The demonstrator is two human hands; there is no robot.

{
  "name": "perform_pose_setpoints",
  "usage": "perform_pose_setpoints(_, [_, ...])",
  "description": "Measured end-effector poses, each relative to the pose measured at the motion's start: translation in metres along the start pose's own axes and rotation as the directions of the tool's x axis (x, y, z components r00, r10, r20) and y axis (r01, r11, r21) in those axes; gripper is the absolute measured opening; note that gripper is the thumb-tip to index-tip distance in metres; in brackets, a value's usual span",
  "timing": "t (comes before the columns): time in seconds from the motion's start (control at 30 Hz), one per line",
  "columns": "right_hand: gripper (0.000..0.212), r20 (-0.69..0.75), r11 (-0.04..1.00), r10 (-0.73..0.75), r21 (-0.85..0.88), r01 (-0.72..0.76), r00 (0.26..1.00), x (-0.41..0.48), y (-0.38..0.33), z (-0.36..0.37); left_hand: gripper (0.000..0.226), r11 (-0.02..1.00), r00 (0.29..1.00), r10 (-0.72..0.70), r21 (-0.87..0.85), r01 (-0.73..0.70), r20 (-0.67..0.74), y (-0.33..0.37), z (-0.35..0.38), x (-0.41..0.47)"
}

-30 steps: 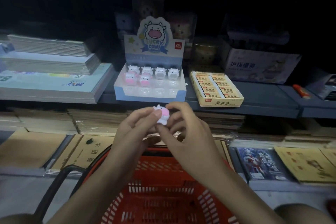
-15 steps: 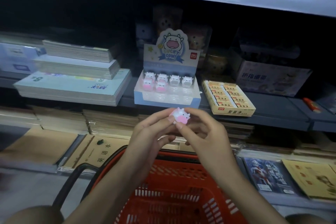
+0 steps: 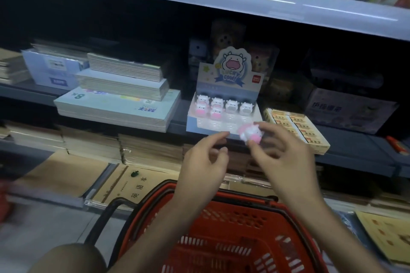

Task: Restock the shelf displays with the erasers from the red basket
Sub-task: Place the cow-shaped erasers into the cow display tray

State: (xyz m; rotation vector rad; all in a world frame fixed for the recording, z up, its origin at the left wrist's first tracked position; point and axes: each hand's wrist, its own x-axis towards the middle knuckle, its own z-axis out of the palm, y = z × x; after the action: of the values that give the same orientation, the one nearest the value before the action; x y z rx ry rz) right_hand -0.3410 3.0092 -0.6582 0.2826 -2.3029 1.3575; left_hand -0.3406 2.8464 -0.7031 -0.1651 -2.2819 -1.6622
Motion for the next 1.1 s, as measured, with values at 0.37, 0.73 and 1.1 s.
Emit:
perform_pose_setpoints(0.37, [0.034,0.292,0.834,0.002,-0.529,0.16,0.957,0.121,0.018,0.024,0.061,0.666,0.979,0.135,0.717,-0.203,0.152,-0.017,-0.001,0.013])
perform_pose_setpoints(0.73, [0.041,0.386,0.73,0.063,-0.647,0.221,0.92,0.152,0.023,0.042,0.06,0.615,0.981,0.107,0.765,-0.194,0.162,-0.012,-0.004,0.016])
perform_pose_setpoints(1.1, [0.037,0.332,0.681,0.076,-0.706,0.194,0.94,0.154,0.019,0.055,0.059,0.616,0.981,0.136,0.763,-0.195,0.141,-0.017,0.0,0.013])
